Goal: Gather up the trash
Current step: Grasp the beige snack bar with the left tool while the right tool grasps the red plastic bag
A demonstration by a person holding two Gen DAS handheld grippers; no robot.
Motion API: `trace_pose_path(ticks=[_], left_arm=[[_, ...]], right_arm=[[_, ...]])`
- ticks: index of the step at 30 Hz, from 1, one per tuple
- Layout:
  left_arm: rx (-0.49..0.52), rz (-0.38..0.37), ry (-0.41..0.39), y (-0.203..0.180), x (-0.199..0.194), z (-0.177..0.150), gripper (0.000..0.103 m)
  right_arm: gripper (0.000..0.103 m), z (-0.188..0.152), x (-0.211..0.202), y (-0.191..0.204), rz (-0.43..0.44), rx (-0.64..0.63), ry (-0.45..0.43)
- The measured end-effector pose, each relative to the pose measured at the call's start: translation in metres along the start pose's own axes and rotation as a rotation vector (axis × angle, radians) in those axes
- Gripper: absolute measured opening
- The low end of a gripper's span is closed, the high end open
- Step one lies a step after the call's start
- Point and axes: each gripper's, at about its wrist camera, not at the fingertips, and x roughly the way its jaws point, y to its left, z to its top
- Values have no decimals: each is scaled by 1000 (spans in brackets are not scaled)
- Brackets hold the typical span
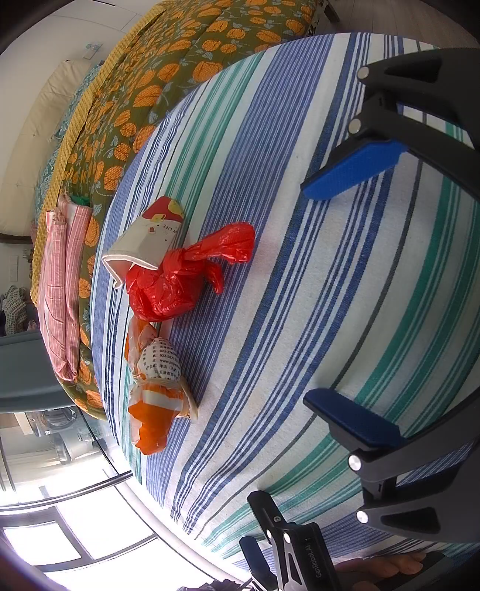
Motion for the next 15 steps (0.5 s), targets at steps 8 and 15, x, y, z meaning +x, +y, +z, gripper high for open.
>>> trace_pose_path(ticks=[8,15], left_arm=[[-1,1,0,1,0,-1,99],[3,-12,3,1,-1,-1,99]], right_arm=[[99,0,0,0,0,0,-1],[99,0,1,0,-1,0,-1]])
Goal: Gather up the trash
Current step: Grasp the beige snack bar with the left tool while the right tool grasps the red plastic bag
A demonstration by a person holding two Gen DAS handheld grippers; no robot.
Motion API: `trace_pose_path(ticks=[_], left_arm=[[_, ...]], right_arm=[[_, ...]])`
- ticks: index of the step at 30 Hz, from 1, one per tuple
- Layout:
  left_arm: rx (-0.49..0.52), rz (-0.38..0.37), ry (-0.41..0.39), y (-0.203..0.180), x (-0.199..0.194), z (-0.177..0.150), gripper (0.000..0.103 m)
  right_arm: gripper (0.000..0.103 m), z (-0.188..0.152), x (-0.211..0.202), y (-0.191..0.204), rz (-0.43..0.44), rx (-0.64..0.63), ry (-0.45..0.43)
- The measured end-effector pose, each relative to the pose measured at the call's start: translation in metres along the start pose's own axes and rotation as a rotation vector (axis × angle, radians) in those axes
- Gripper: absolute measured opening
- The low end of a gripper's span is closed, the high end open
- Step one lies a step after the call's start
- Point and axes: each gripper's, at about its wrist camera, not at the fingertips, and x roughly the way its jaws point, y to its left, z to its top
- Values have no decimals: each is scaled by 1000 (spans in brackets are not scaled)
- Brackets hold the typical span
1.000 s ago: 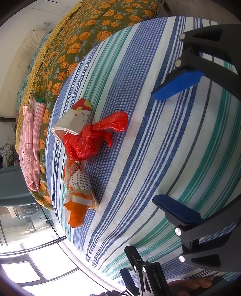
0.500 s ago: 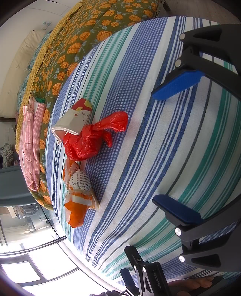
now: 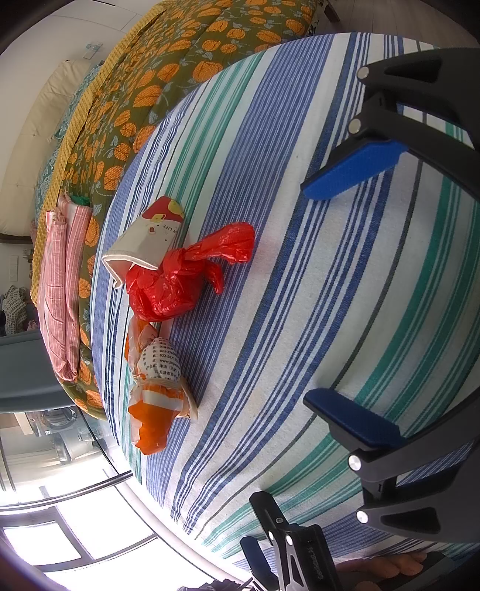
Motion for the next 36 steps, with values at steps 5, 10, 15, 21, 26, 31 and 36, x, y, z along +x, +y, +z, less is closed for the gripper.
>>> trace_pose_path(ticks=[5,10,15,21,26,31,36], left_arm=[[-6,-23,18,-9,10,19,99],[65,-115,-5,-53,19,47,99],[72,-80,-7,-79,42,75,99],[-12,-74,18,-76,68,103,99],[10,-119,22,-74,58,102,99],[-40,-109,26,-68,69,118,99],[-107,-93,39,-69,82,133,99]], right_arm=[[99,-1,-1,1,0,2,0],[99,-8,-7,1,20,-12,0],[99,-7,-6,2,14,-16,1],[99,-7,-6,2,14,-16,0],[99,-7,-6,2,15,-16,0],[99,-7,-6,1,15,-17,-1],[98,-8,-6,1,16,-20,-2]])
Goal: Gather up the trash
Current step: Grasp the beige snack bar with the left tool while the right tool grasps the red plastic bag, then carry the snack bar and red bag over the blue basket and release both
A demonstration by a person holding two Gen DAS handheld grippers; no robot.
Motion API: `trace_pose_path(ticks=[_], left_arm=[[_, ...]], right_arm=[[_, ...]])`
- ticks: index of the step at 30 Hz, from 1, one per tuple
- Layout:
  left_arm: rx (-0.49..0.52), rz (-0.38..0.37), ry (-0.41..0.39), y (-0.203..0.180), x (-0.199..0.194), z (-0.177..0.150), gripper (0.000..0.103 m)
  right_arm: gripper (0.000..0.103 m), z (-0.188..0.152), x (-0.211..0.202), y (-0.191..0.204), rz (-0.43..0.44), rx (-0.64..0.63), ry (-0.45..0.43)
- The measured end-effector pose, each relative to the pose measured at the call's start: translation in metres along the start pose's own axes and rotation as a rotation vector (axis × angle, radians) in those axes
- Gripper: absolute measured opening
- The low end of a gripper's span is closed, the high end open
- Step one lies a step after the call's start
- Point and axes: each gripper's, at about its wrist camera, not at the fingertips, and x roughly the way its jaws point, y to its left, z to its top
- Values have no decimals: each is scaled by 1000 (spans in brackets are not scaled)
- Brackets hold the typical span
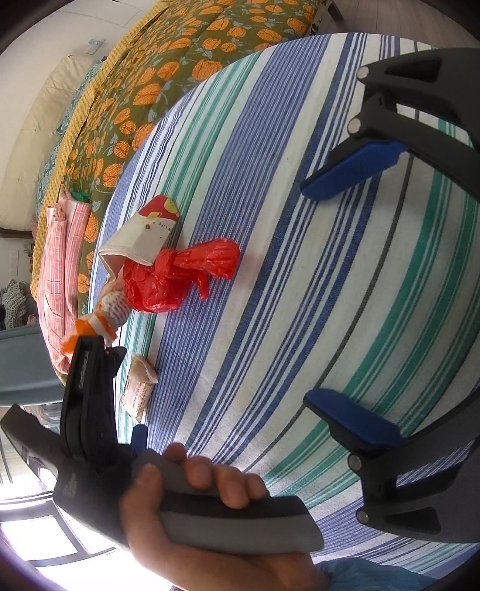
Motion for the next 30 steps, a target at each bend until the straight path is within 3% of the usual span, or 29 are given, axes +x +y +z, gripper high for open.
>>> trace_pose_path(ticks=[8,12,14,16,17,19,20,21,22,23,24,25,30], left_arm=[[116,61,-13,37,-23,-24,98],[164,-8,-38,41,-28,-21,98],[197,-47,-66,34,-29,-17,98],[244,-43,-80,26,-27,-14,90],[263,-55,-65,23,-23,-13,80],[287,-72,-41,20,-19,-15,69],[301,-74,-41,19,-19,-17,62],[314,-83,-45,18,-20,-19,53],[325,-98,-45,17,-20,-21,47],[331,-112,-38,16,-20,-22,30],[336,-136,-37,16,-22,-24,20],[340,-129,-44,16,-26,-26,19],[305,-152,-9,37,-64,-59,18]], right_arm=[[99,0,0,0,0,-1,-1],[98,2,-1,-4,18,13,-6],[98,11,-2,-16,107,73,-33],[98,30,0,-28,129,121,-50],[98,44,4,-31,148,124,-58],[98,62,20,-32,144,114,-26],[92,71,29,-33,141,111,-7],[80,75,34,-33,162,111,-1],[78,79,40,-33,175,115,11],[63,81,39,-32,161,113,-2],[45,83,39,-32,175,116,2],[39,82,37,-32,193,131,4],[40,47,1,-22,283,105,21]])
